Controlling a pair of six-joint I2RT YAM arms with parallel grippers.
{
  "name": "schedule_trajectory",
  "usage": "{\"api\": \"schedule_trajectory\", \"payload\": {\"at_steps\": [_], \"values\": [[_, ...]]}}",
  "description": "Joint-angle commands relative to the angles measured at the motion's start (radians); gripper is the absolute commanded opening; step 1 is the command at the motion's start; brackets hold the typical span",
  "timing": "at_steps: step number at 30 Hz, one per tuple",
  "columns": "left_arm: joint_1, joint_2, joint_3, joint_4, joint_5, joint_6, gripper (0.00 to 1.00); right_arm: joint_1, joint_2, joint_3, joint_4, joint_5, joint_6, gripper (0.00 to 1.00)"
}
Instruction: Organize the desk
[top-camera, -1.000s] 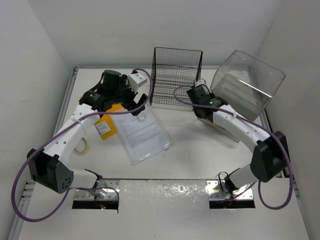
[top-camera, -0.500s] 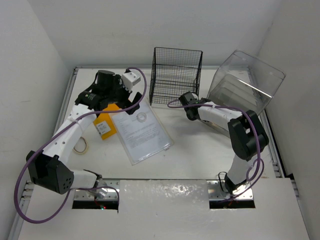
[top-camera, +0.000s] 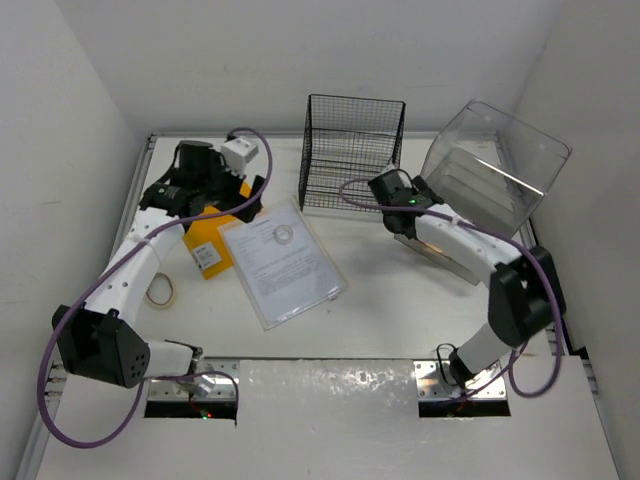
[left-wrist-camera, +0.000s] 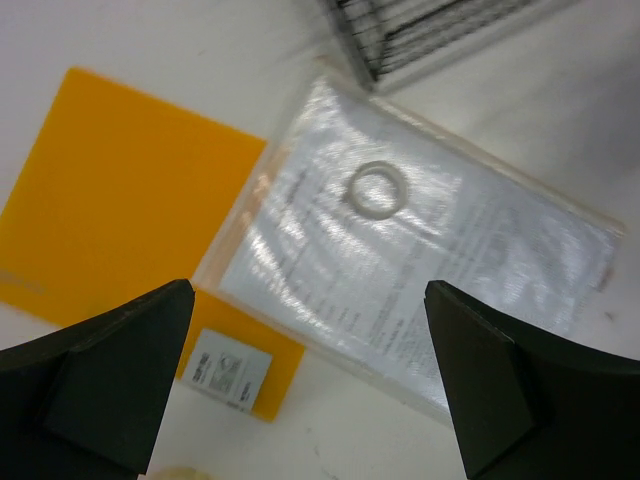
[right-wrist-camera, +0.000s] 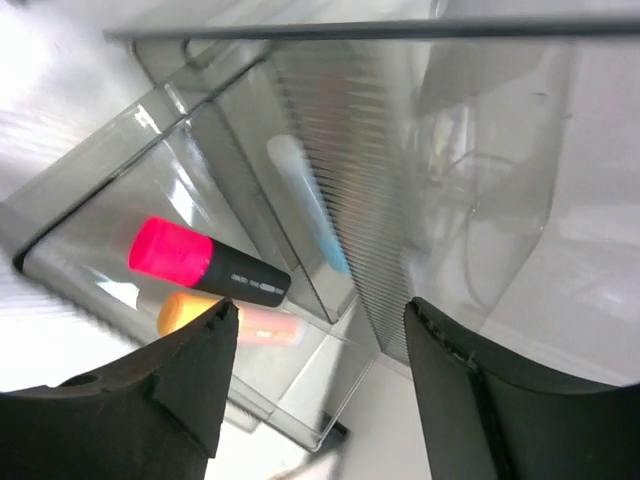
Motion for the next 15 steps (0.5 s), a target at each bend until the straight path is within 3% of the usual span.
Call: {"api": "schedule_trajectory", "payload": {"at_steps": [1,8,11,15], "values": [[0.086,-0.056,-0.01,-0.02,-0.172,-0.103,1.0,-0.004,-0.154,-0.006,0.049,-0.111,0.057,0.67],[0.294,-0.283,-0.19,-0.037,-0.343,0.009,1.0,-0.005,-0.38,-0.118,0.191,-0.383,0.164,0.7],[0.432,-0.222,-0.21,-0.031,-0.342,0.043,1.0,-0.004,-0.42,-0.123,0.221,-0.493,0.195,0.7],[0.537,-0.053,-0.149,-0.012,-0.237,-0.068,1.0,-0.002,-0.446,-0.134,0.243,-0.592,0.238,0.7]]}}
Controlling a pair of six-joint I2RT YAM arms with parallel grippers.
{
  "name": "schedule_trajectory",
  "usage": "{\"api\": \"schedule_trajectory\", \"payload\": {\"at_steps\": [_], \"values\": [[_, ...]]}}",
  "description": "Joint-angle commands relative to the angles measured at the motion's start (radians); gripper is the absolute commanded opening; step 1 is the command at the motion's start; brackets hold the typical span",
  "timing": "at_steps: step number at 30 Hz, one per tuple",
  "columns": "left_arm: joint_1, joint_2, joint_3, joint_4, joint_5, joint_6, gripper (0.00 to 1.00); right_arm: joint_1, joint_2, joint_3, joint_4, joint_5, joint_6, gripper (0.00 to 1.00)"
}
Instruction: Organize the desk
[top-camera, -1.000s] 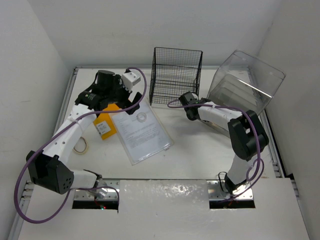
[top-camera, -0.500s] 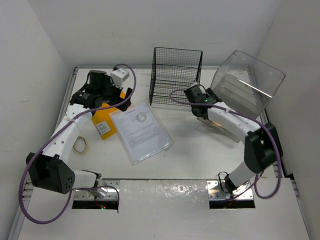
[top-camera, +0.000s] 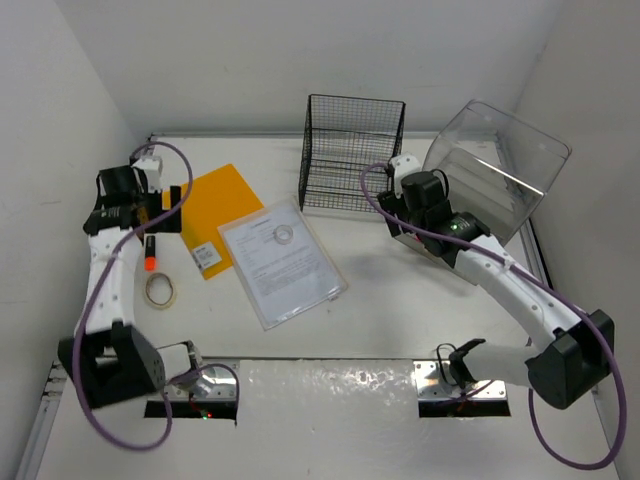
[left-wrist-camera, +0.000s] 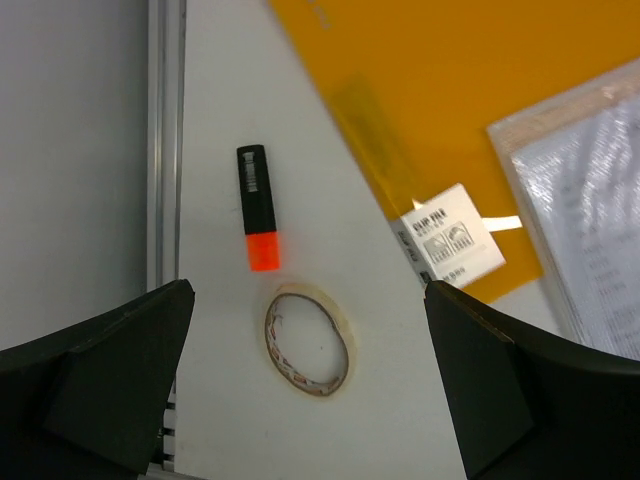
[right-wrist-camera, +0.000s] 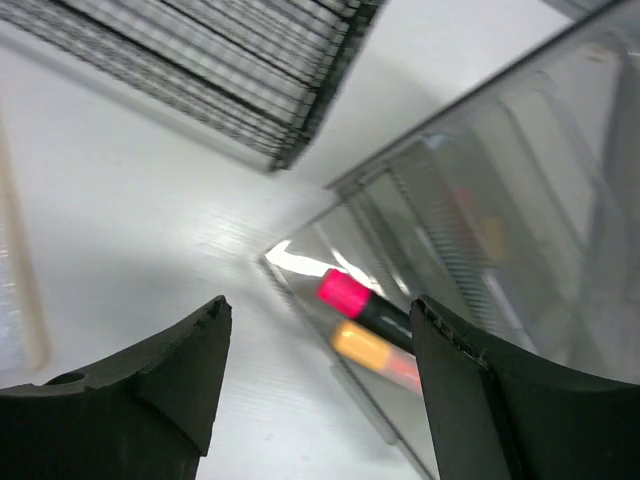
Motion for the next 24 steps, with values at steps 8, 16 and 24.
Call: {"api": "schedule_trajectory", "payload": {"at_steps": [8,16,24], "values": [[0.092,0.284,0.054,0.24,-0.189,-0.401,1.0,0.006,-0.136,-0.089,0.103,-0.168,0.099,0.7],[0.092,0.462,0.048,0.248,-0.298,-0.645,1.0,0.012,-0.21,-0.143,0.134,-0.185,0.128,0.69],[0.068,0.542,0.04,0.337,-0.485,-0.74,1.0,0.016,-0.235,-0.152,0.134,-0.199,0.146,0.69]]}}
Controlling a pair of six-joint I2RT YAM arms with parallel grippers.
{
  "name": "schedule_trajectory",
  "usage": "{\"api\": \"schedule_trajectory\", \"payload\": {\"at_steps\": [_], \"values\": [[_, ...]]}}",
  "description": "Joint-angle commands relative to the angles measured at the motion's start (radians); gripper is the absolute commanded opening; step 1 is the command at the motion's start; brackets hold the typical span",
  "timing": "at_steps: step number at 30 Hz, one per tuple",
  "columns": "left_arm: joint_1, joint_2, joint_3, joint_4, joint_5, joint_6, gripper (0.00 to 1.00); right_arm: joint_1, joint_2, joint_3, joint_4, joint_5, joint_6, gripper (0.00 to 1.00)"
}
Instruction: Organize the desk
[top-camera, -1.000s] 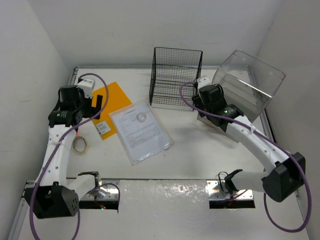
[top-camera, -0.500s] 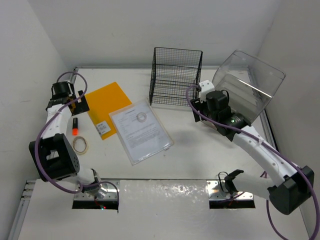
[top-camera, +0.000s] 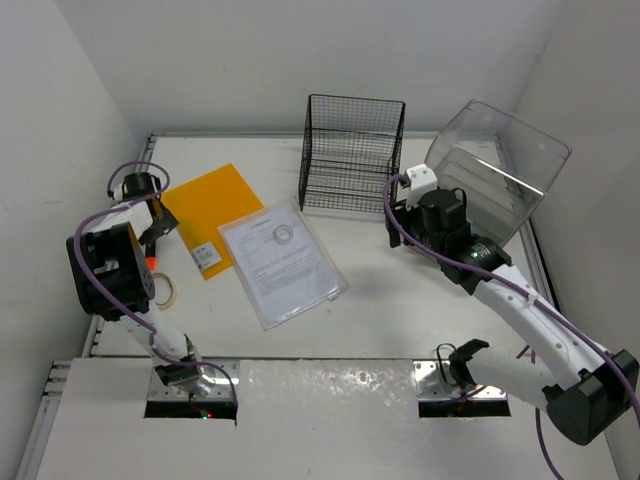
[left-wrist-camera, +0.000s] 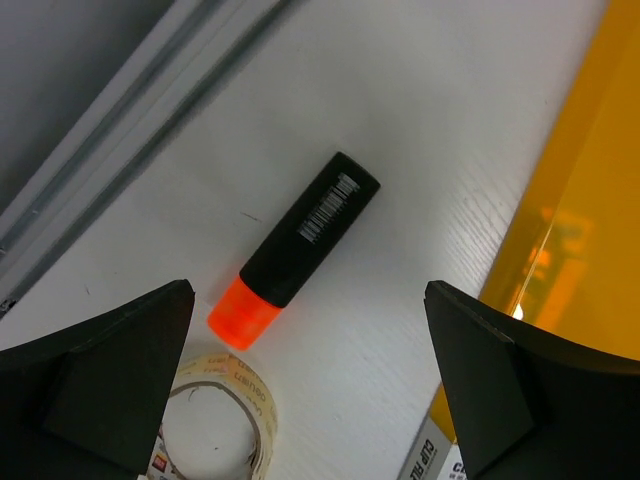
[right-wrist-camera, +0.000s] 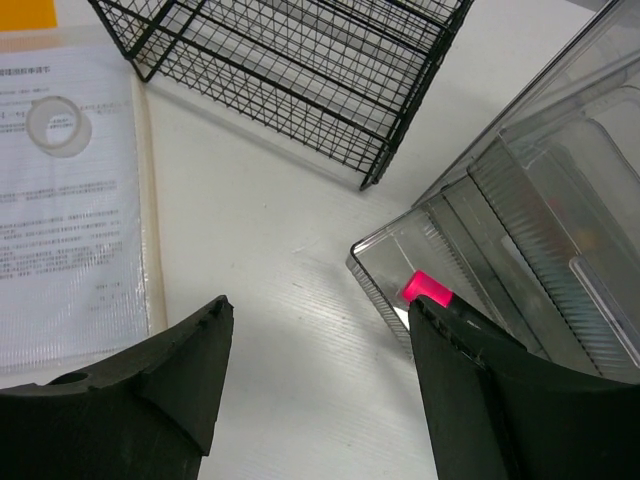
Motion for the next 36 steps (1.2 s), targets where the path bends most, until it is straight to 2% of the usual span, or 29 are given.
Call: {"api": "schedule_trajectory", "payload": {"at_steps": [1,4,7,13,18,21,23,26,36], "values": [[-0.014,-0.038,0.025,0.081,-0.099,-0.09,1.0,0.007,-0.03,-0.01,0.049,-0.014,0.024,0.69],[-0.014,0.01,0.117,-0.045,-0.077,-0.153,1.0,0.009,-0.03,-0.012,0.052,-0.026,0.027,0.69],[-0.02,0.047,0.173,-0.125,-0.023,-0.109,1.0,0.01,-0.036,-0.015,0.049,-0.023,0.022,0.69],[-0.018,0.022,0.15,-0.091,-0.074,-0.017,1.0,0.01,-0.054,-0.035,0.06,-0.022,0.013,0.69],[-0.066,0.099,0.206,-0.226,-0.138,-0.082,1.0,0.01,-0.069,-0.052,0.077,-0.042,0.013,0.69],[-0.127,0.127,0.214,-0.215,-0.259,-0.076,1.0,0.01,-0.073,-0.055,0.069,-0.041,0.01,0.69],[-0.158,0.127,0.168,-0.18,-0.325,-0.067,1.0,0.009,-0.073,-0.055,0.058,-0.043,0.007,0.69],[-0.181,0.156,0.142,-0.165,-0.315,-0.061,1.0,0.01,-0.077,-0.066,0.067,-0.034,0.007,0.69],[-0.141,0.274,0.3,-0.223,-0.256,-0.158,1.0,0.01,-0.062,-0.089,0.071,-0.034,0.008,0.69]]}}
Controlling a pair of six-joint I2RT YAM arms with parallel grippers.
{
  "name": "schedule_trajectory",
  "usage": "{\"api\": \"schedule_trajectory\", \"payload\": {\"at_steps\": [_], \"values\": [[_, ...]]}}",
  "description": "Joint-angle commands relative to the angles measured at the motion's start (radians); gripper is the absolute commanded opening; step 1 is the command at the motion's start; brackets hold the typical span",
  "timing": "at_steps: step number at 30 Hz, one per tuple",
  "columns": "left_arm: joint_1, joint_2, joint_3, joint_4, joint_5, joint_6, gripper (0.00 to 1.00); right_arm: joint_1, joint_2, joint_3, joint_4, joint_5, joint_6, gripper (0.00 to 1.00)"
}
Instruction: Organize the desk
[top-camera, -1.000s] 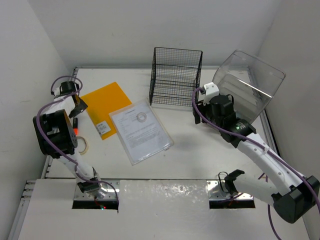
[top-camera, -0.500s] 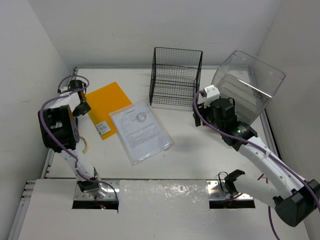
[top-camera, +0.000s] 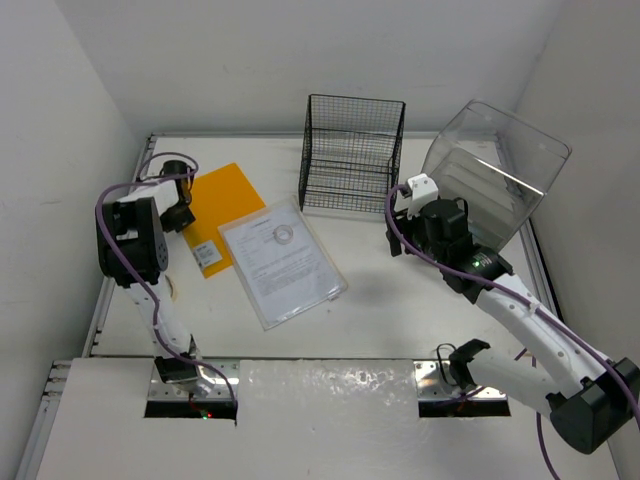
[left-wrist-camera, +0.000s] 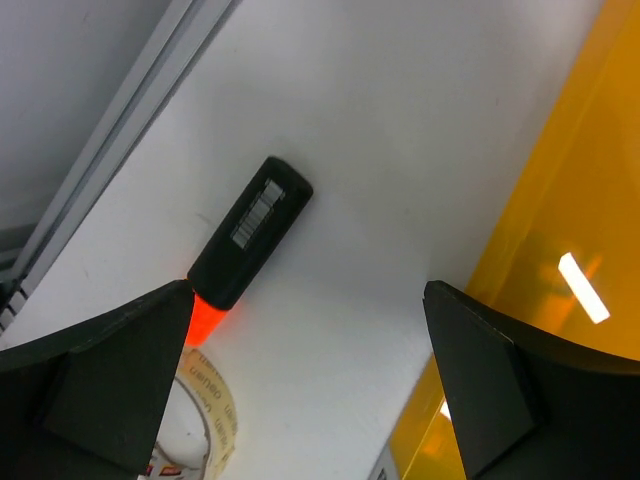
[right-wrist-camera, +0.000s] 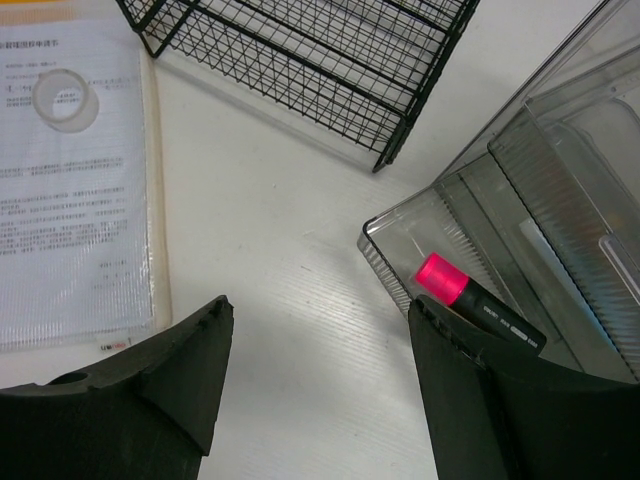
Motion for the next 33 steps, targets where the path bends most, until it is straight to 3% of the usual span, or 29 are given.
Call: {"api": "schedule_trajectory", "payload": {"at_steps": [1,7,12,15,19,23,27,30,33], "values": [[0.019,0.024,0.052,-0.001,0.013,-0.053,1.0,0.005,-0.003,-0.006,0.04,0.001,0.001,0.69],[0.045,0.038,0.082,-0.039,0.116,-0.044,1.0,0.005,-0.016,-0.006,0.035,0.014,-0.004,0.69],[0.036,-0.079,-0.026,0.002,0.17,0.01,1.0,0.005,-0.025,-0.004,0.03,0.013,0.002,0.69],[0.033,-0.182,-0.069,0.027,0.243,0.131,1.0,0.006,-0.022,0.002,0.024,-0.004,0.008,0.69],[0.033,-0.324,-0.115,0.027,0.451,0.442,1.0,0.013,-0.031,0.005,0.018,-0.018,0.016,0.69],[0.036,-0.367,-0.088,-0.016,0.339,0.597,1.0,0.016,-0.068,-0.024,0.032,-0.001,0.019,0.69],[0.065,-0.305,-0.053,-0.048,0.251,0.486,1.0,0.016,-0.088,-0.021,0.026,-0.016,0.018,0.69],[0.067,-0.153,0.051,-0.187,0.161,0.291,1.0,0.016,-0.097,-0.006,0.003,-0.024,0.021,0.69],[0.056,0.042,0.202,-0.314,0.075,0.202,1.0,0.019,-0.126,-0.015,-0.002,-0.018,0.034,0.69]]}}
